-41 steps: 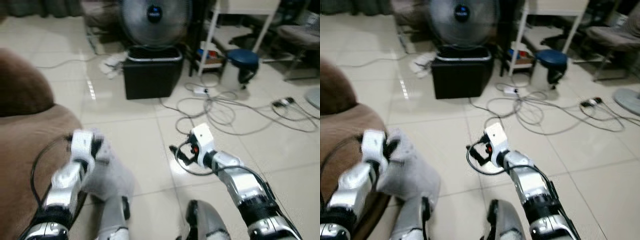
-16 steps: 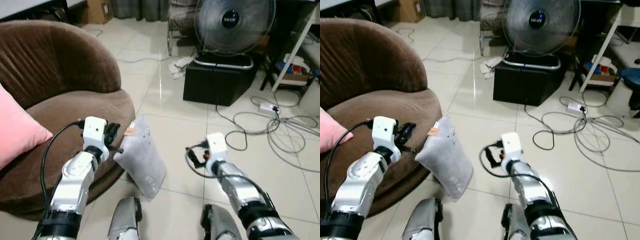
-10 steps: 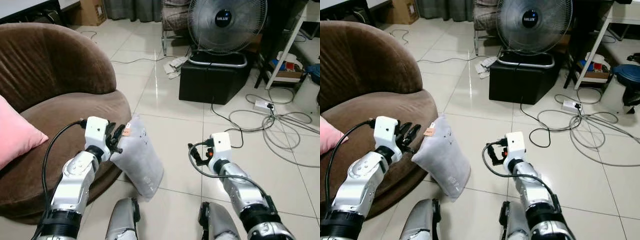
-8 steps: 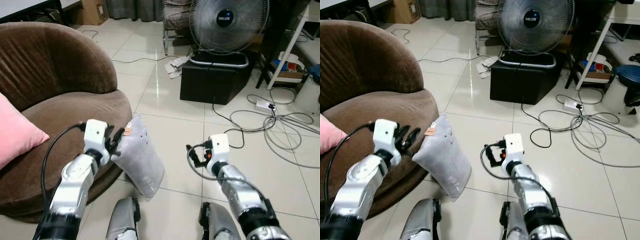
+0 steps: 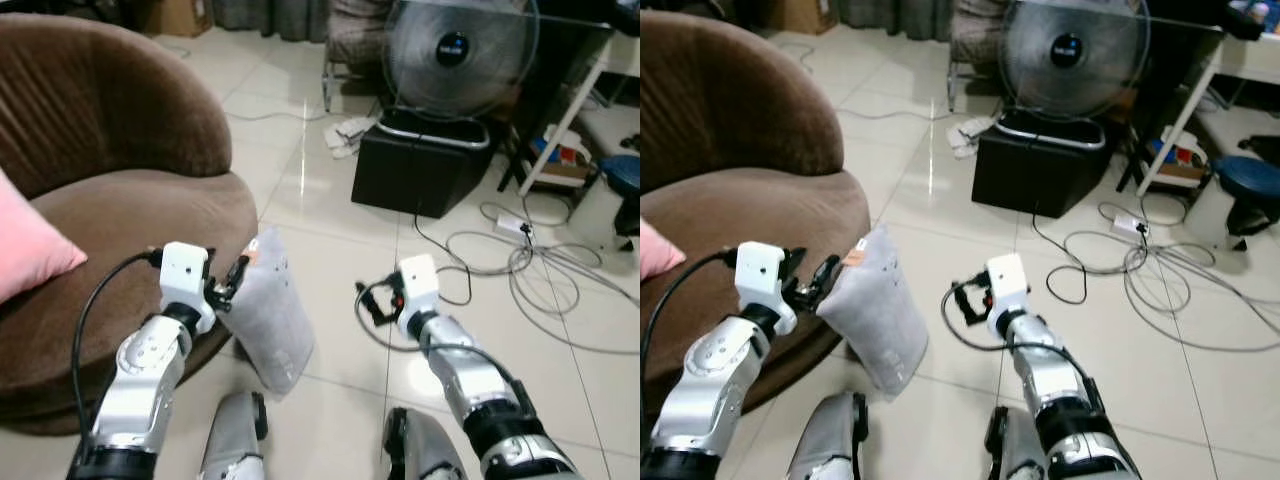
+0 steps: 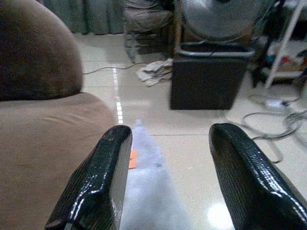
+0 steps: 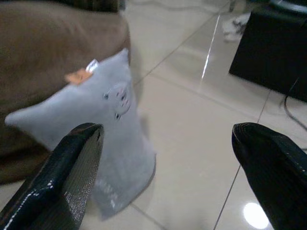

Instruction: Move the pillow to the sofa from floor

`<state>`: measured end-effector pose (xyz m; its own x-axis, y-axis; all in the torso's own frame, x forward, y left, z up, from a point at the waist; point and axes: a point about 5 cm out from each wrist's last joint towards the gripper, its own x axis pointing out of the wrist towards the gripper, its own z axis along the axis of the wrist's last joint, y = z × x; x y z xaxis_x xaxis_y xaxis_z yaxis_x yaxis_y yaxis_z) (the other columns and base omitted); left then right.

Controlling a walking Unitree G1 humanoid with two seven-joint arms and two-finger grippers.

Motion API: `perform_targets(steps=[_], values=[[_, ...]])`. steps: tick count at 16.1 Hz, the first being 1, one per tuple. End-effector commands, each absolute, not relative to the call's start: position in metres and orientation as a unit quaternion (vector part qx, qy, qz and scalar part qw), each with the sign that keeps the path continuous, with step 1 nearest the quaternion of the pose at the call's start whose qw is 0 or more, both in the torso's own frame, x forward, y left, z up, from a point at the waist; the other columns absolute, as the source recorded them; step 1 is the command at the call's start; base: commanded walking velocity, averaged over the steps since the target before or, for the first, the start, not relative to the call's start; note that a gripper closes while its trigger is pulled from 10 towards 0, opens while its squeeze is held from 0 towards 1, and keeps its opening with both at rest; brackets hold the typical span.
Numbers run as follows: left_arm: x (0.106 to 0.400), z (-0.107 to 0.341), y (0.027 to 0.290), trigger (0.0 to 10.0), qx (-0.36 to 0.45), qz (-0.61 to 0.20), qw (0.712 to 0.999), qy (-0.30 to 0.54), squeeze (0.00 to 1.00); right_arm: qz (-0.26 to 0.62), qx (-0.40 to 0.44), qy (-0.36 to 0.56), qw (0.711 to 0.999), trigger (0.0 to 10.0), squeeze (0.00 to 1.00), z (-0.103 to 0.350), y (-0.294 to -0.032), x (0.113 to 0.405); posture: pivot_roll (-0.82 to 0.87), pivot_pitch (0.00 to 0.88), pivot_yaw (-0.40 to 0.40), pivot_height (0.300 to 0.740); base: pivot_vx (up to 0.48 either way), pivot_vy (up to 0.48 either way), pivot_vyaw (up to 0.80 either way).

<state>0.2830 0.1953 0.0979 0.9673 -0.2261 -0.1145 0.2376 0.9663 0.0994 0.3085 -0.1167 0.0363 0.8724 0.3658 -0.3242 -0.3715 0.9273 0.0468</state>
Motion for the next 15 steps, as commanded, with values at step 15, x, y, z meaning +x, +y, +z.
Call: perform_targets(steps=[15], values=[[0.304,0.1,0.179,10.0,0.106,-0.137,0.983,0.052,0.0,0.142,-0.035,0.172,0.974,10.0,0.0,0.038,-0.138,0.308,0.18,0.0,-0.02,0.586,0.0,0.214,-0.24]])
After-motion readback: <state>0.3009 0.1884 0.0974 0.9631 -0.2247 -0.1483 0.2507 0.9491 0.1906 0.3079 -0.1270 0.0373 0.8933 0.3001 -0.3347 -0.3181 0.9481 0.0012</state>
